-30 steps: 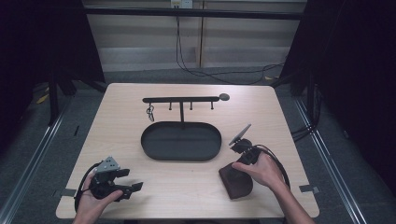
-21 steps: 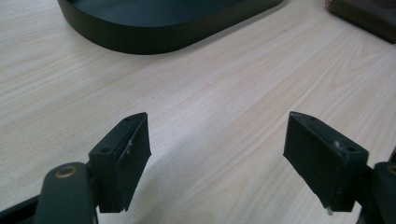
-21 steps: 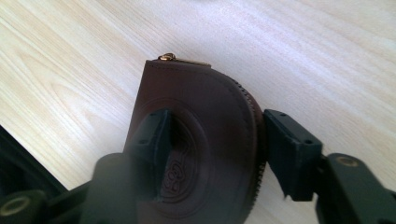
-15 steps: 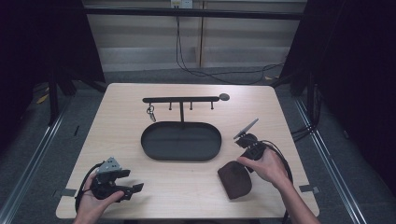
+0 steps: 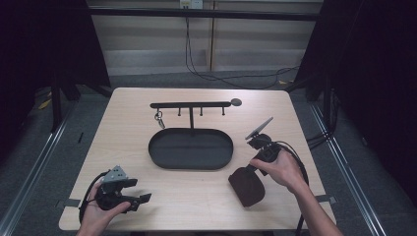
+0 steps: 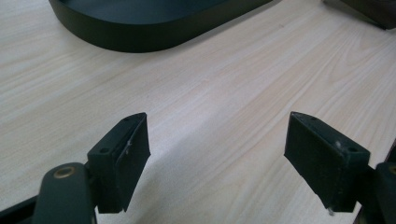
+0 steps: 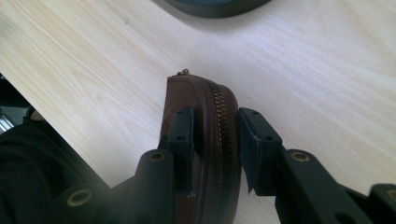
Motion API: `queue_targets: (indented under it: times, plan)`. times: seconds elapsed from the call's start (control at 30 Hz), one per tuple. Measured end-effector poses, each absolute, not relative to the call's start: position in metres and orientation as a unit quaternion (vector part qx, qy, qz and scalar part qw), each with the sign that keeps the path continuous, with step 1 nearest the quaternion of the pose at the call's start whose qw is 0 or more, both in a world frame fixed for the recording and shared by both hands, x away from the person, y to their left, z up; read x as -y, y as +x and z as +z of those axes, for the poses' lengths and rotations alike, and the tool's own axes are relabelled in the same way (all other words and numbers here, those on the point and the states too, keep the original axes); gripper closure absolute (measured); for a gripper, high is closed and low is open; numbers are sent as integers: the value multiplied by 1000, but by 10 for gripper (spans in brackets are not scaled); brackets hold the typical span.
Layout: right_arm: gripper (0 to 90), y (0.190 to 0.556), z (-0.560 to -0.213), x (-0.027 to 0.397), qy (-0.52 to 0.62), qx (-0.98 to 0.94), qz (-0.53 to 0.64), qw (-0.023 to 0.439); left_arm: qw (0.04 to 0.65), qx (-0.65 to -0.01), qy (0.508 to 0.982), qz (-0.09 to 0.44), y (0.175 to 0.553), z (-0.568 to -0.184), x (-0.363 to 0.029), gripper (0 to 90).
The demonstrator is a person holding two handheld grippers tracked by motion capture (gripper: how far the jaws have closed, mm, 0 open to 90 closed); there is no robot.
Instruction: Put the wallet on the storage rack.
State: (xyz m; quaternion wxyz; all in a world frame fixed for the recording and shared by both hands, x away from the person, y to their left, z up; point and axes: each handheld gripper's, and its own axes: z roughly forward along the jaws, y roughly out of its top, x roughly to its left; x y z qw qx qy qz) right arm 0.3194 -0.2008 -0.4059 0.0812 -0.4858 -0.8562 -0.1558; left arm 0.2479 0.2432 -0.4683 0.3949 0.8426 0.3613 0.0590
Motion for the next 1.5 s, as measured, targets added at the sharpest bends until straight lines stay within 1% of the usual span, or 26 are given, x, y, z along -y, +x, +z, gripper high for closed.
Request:
queue_targets:
  times: [0.57, 0.63, 0.93, 1.2, 1.5]
  plan:
    - [688, 323, -379, 200, -498, 857, -128, 42, 389, -356, 848, 58, 247, -469, -242, 220]
    - [688, 324, -375, 199, -498, 858, -126, 31, 388, -356, 848, 58, 247, -469, -242, 220]
    - [688, 332, -367, 193, -497, 862, -100, 21, 391, -358, 846, 58, 247, -469, -243, 220]
    - [688, 342, -361, 196, -502, 860, -90, 25, 390, -365, 843, 59, 249, -469, -244, 220]
    - [689, 348, -356, 192, -506, 859, -78, 16, 389, -363, 846, 49, 250, -470, -243, 208]
